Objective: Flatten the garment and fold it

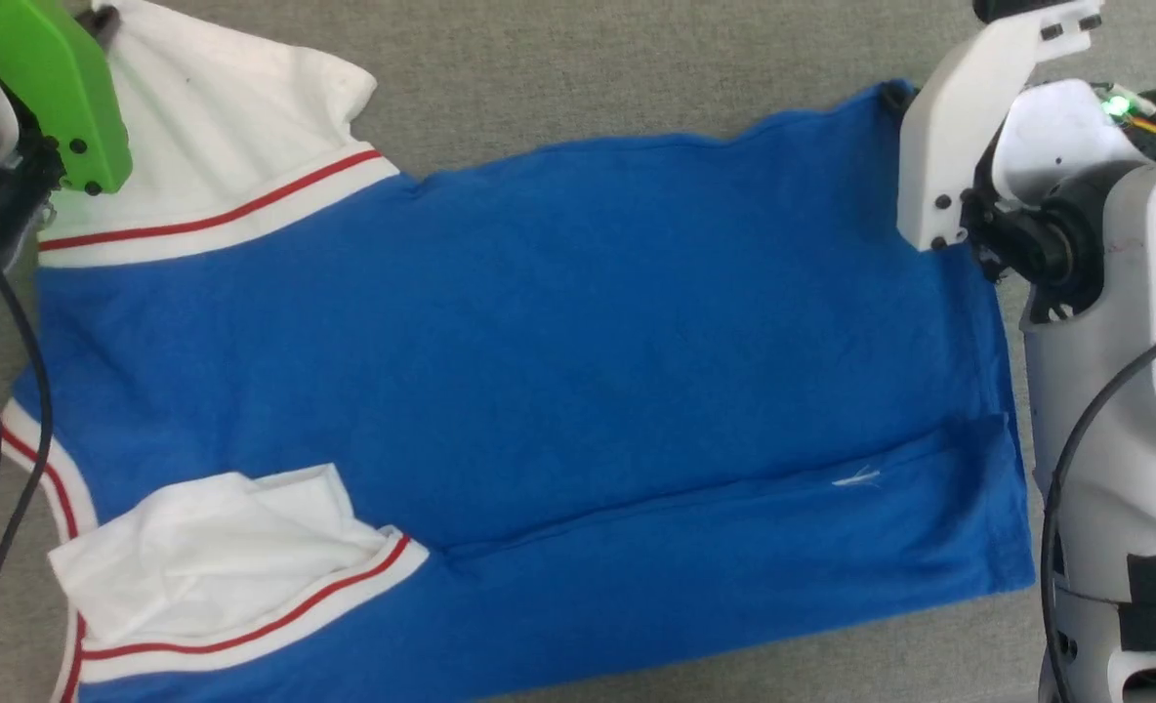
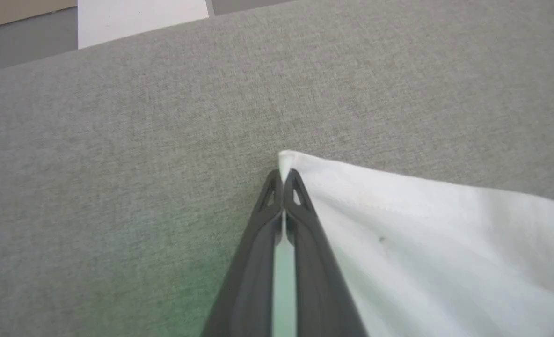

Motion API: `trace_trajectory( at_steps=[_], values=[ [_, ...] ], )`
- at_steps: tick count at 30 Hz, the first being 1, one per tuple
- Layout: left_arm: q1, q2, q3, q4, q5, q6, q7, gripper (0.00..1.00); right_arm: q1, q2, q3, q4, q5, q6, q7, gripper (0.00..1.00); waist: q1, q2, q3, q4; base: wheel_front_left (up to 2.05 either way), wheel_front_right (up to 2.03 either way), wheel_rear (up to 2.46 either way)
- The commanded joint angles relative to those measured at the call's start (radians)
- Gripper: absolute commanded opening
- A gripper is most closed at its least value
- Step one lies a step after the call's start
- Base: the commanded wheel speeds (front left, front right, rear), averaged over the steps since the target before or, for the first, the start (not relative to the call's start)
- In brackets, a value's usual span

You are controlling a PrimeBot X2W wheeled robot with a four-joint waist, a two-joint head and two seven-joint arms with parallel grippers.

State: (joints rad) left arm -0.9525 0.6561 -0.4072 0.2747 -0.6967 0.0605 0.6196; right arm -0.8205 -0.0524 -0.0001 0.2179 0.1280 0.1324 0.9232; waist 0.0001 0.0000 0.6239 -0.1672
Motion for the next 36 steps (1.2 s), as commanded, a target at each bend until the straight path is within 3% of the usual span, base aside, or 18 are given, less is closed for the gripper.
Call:
trace_trajectory(
  at_steps=[1,7,11,17,21,27,36],
  values=[
    [0.026,-0.007,0.003,0.003,0.014,-0.012,-0.060,0.00,0.039,-0.003,0.000,0.011,0.006,-0.002,-0.020,0.00,-0.0001,0.0000,-0.037,0.013,0.00,0.00,0.00],
    [0.183,-0.024,0.030,-0.047,0.036,-0.053,-0.365,0.00,0.173,-0.016,-0.003,-0.049,0.039,-0.002,-0.248,0.00,-0.0001,0.0000,-0.165,0.049,0.00,0.00,0.00],
    [0.335,-0.048,0.066,-0.102,0.012,-0.036,-0.515,0.00,0.285,-0.012,-0.015,-0.077,0.042,-0.002,-0.405,0.00,-0.0001,0.0000,-0.264,0.072,0.00,0.00,0.00],
    [0.596,-0.074,0.097,-0.227,-0.026,0.013,-0.639,0.00,0.438,-0.012,-0.026,-0.100,0.036,-0.002,-0.566,0.00,-0.0001,0.0000,-0.387,0.106,0.00,0.00,0.00],
    [0.759,-0.084,0.106,-0.288,-0.068,0.038,-0.662,0.00,0.527,-0.031,-0.037,-0.094,0.045,-0.002,-0.596,0.00,-0.0001,0.0000,-0.441,0.128,0.00,0.00,0.00],
    [0.939,-0.106,0.100,-0.316,-0.121,0.061,-0.670,0.00,0.615,-0.093,-0.030,-0.062,0.038,-0.002,-0.556,0.00,-0.0001,0.0000,-0.481,0.151,0.00,0.00,0.00],
    [1.049,-0.161,0.036,-0.239,-0.166,0.036,-0.660,0.00,0.636,-0.180,0.038,0.039,0.032,-0.002,-0.422,0.00,-0.0001,0.0000,-0.475,0.166,0.00,0.00,0.00]
  ],
)
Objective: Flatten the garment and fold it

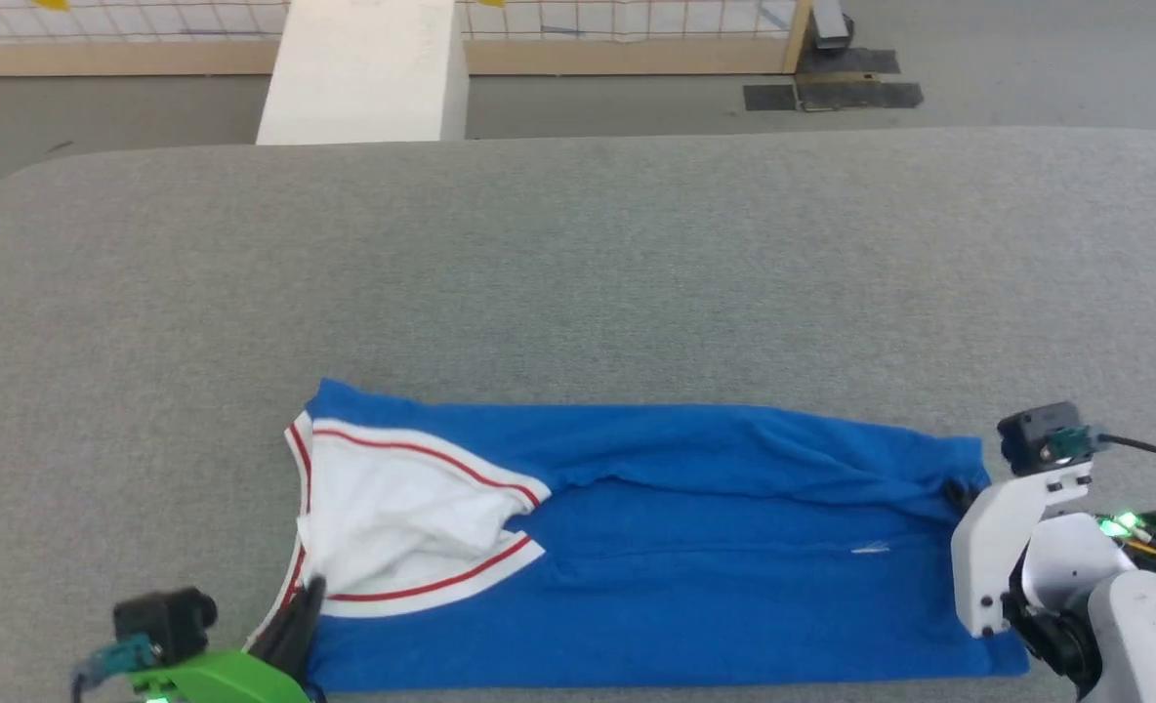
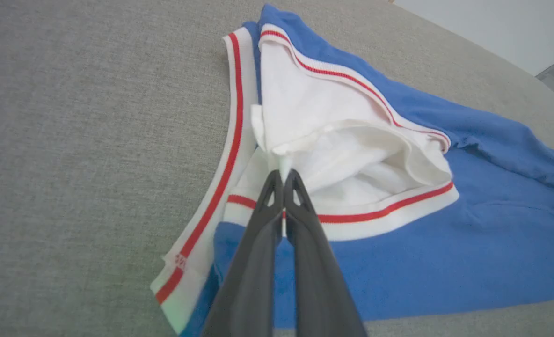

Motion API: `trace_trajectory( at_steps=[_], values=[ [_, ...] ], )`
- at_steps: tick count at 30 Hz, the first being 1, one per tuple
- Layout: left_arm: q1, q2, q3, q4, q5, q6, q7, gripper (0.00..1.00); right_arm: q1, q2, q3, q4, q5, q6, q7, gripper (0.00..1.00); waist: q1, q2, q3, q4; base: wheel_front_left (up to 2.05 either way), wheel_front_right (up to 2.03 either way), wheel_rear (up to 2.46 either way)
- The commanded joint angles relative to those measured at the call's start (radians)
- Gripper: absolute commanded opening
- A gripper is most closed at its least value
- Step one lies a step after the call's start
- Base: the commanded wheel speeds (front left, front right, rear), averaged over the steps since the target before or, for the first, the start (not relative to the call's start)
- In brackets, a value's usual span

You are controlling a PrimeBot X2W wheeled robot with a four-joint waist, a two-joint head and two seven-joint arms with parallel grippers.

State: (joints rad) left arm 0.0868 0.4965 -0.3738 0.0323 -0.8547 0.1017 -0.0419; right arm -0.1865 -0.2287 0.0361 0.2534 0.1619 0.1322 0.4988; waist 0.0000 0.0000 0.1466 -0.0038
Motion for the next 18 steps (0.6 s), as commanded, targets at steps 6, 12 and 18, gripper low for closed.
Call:
trace_trajectory(
  at_steps=[6,12,18],
  values=[
    [0.014,-0.011,-0.035,0.102,-0.007,-0.030,0.020,0.00,-0.008,-0.028,0.023,0.070,0.010,-0.002,0.095,0.00,0.0000,0.0000,0.005,0.011,0.00,0.00,0.00],
    [-0.004,-0.034,-0.055,0.149,0.012,-0.039,-0.008,1.00,0.025,-0.007,-0.018,0.057,0.054,-0.002,0.091,1.00,0.0000,0.0000,-0.031,0.026,0.00,0.00,0.00],
    [-0.028,-0.033,-0.062,0.140,0.098,-0.012,-0.105,1.00,0.093,0.029,-0.069,-0.044,0.073,-0.002,0.040,1.00,0.0000,0.0000,-0.066,0.030,0.00,0.00,0.00]
  ],
)
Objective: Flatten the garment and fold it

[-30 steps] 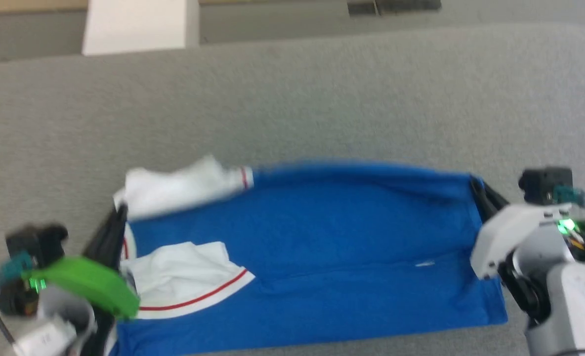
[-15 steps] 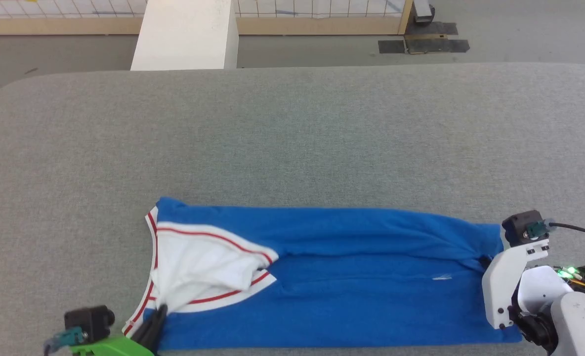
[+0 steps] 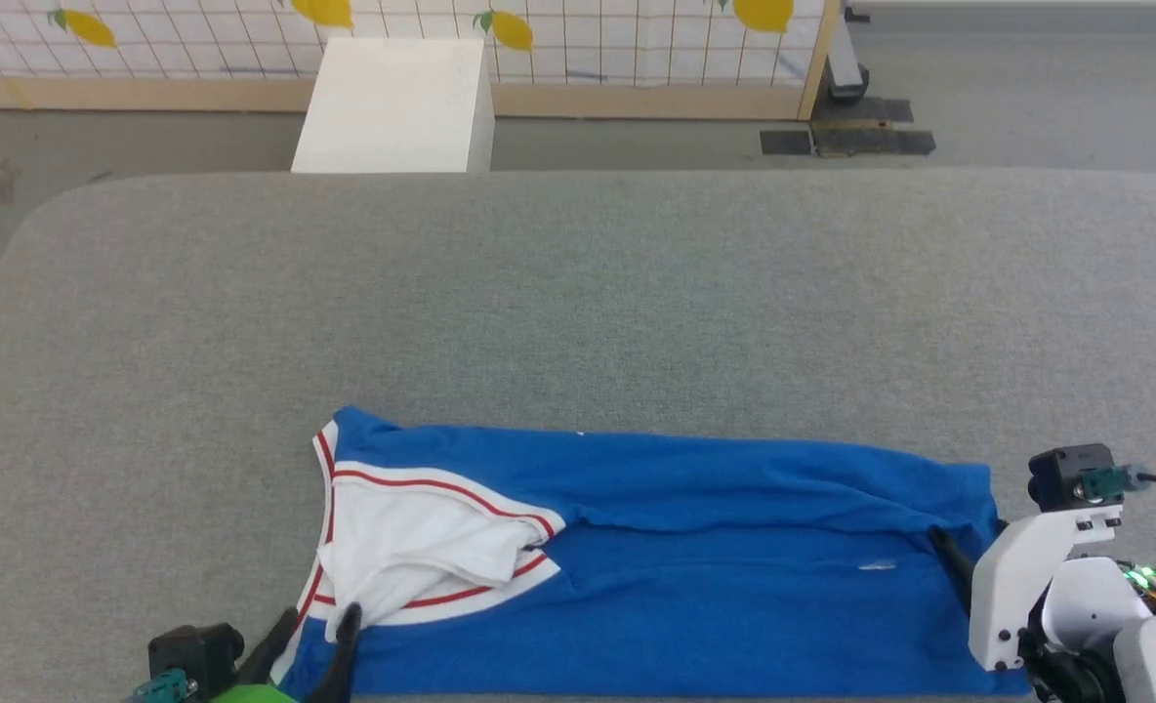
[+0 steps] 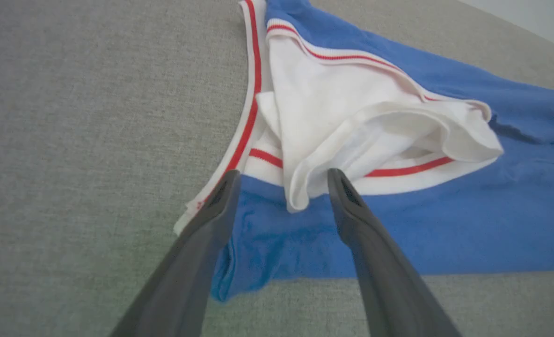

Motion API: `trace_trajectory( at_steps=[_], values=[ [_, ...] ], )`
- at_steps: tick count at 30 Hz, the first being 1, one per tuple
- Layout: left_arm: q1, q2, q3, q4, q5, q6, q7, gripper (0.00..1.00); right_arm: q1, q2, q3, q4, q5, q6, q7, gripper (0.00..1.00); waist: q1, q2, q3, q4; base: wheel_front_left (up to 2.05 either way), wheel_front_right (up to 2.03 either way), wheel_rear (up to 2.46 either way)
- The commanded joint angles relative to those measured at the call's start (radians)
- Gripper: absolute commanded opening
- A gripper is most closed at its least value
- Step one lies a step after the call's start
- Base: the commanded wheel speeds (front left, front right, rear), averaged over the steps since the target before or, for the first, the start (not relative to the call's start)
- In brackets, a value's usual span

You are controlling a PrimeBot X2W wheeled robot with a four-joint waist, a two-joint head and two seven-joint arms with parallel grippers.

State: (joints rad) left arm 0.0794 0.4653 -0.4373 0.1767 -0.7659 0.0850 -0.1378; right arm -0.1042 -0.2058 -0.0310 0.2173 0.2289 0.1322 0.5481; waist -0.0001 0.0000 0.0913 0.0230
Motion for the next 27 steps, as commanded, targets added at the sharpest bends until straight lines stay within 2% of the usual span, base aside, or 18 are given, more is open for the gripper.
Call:
trace_trajectory(
  at_steps=[1,5,9,16,21,27],
  values=[
    [-0.028,-0.002,0.002,-0.007,0.024,0.009,-0.029,1.00,0.022,0.013,-0.010,-0.025,0.008,-0.002,-0.021,1.00,0.0001,0.0000,-0.016,0.005,0.00,0.00,0.00],
    [-0.070,-0.013,0.026,-0.022,0.094,0.045,-0.098,1.00,0.064,0.053,-0.055,-0.101,0.007,-0.002,-0.084,1.00,0.0001,0.0000,-0.031,0.009,0.00,0.00,0.00],
    [-0.112,-0.046,0.063,-0.042,0.166,0.071,-0.121,1.00,0.090,0.104,-0.107,-0.144,0.000,-0.002,-0.164,1.00,0.0001,0.0000,-0.045,0.018,0.00,0.00,0.00],
    [-0.182,-0.097,0.128,-0.053,0.333,0.083,-0.124,1.00,0.077,0.152,-0.198,-0.104,-0.048,-0.002,-0.294,1.00,0.0001,0.0000,-0.057,0.020,0.00,0.00,0.00],
    [-0.205,-0.133,0.176,-0.026,0.386,0.067,-0.124,1.00,0.029,0.155,-0.225,0.030,-0.043,-0.002,-0.266,1.00,0.0001,0.0000,-0.055,0.011,0.00,0.00,0.00],
    [-0.217,-0.169,0.229,-0.011,0.427,0.033,-0.124,1.00,-0.045,0.155,-0.221,0.188,-0.081,-0.002,-0.124,1.00,0.0001,0.0000,-0.043,0.003,0.00,0.00,0.00]
  ],
)
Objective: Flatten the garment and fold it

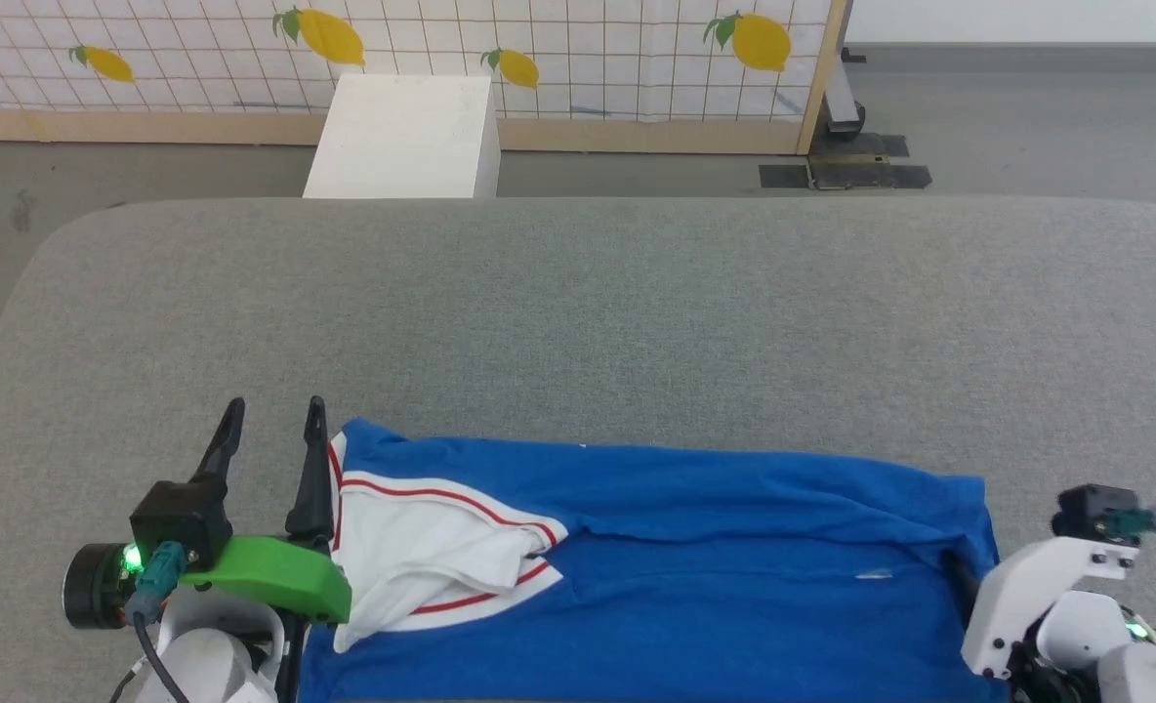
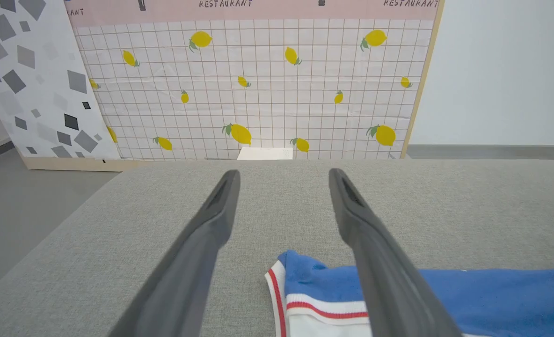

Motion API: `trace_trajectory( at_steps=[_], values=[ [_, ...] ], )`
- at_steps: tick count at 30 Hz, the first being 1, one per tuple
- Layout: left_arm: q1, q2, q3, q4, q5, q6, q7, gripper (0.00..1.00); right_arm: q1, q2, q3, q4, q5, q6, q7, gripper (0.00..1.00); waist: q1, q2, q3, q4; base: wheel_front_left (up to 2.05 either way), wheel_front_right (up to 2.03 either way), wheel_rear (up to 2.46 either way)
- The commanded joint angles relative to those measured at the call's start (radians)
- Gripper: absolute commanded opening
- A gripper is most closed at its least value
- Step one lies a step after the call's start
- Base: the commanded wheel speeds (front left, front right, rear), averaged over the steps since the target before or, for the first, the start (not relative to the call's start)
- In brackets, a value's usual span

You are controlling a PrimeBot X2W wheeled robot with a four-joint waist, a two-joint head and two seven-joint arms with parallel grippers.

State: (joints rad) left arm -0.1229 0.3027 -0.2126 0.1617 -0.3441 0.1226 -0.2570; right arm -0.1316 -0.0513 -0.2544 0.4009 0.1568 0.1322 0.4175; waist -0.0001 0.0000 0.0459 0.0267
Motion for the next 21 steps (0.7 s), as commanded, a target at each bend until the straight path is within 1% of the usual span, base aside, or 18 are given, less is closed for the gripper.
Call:
trace_trajectory(
  at_steps=[1,6,7,8,9,10,11,13,16,19,21],
  values=[
    [-0.014,-0.010,0.011,0.007,0.009,-0.010,-0.005,1.00,-0.026,0.001,0.001,0.020,-0.015,-0.002,0.026,1.00,0.0001,0.0000,0.003,-0.002,0.00,0.00,0.00],
    [-0.014,-0.029,0.041,0.028,0.027,-0.045,-0.005,1.00,-0.055,0.001,-0.016,0.094,-0.029,-0.002,0.166,1.00,0.0001,0.0000,0.006,-0.002,0.00,0.00,0.00],
    [-0.014,-0.033,0.046,0.031,0.030,-0.049,-0.005,1.00,-0.058,0.001,-0.016,0.100,-0.023,-0.002,0.185,0.95,0.0001,0.0000,0.006,-0.002,0.00,0.00,0.00],
    [-0.013,-0.037,0.051,0.034,0.034,-0.055,-0.005,1.00,-0.063,0.001,-0.014,0.105,-0.013,-0.002,0.205,0.66,0.0001,0.0000,0.005,-0.003,0.00,0.00,0.00],
    [-0.012,-0.041,0.055,0.037,0.037,-0.059,-0.005,1.00,-0.065,0.001,-0.008,0.110,-0.001,-0.002,0.221,0.35,0.0001,0.0000,0.005,-0.004,0.00,0.00,0.00],
    [-0.010,-0.045,0.059,0.042,0.039,-0.065,-0.005,1.00,-0.066,0.001,-0.003,0.110,0.009,-0.002,0.233,0.12,0.0001,0.0000,0.004,-0.005,0.00,0.00,0.00],
    [-0.009,-0.047,0.063,0.046,0.042,-0.069,-0.005,1.00,-0.066,0.001,0.000,0.107,0.011,-0.002,0.238,0.00,0.0001,0.0000,0.003,-0.006,0.00,0.00,0.00],
    [-0.007,-0.053,0.071,0.053,0.047,-0.078,-0.005,1.00,-0.062,0.001,-0.001,0.098,0.010,-0.002,0.246,0.00,0.0001,0.0000,0.001,-0.009,0.00,0.00,0.00],
    [-0.004,-0.063,0.084,0.060,0.054,-0.089,-0.005,1.00,-0.060,0.001,-0.031,0.070,-0.011,-0.002,0.222,0.00,0.0001,0.0000,0.000,-0.012,0.00,0.00,0.00],
    [-0.003,-0.070,0.094,0.064,0.062,-0.099,-0.005,1.00,-0.061,0.001,-0.087,0.039,-0.065,-0.002,0.185,0.00,0.0001,0.0000,0.001,-0.014,0.00,0.00,0.00],
    [-0.004,-0.074,0.098,0.067,0.067,-0.106,-0.005,1.00,-0.063,0.001,-0.143,0.018,-0.120,-0.002,0.158,0.00,0.0001,0.0000,0.004,-0.014,0.00,0.00,0.00]
  ],
)
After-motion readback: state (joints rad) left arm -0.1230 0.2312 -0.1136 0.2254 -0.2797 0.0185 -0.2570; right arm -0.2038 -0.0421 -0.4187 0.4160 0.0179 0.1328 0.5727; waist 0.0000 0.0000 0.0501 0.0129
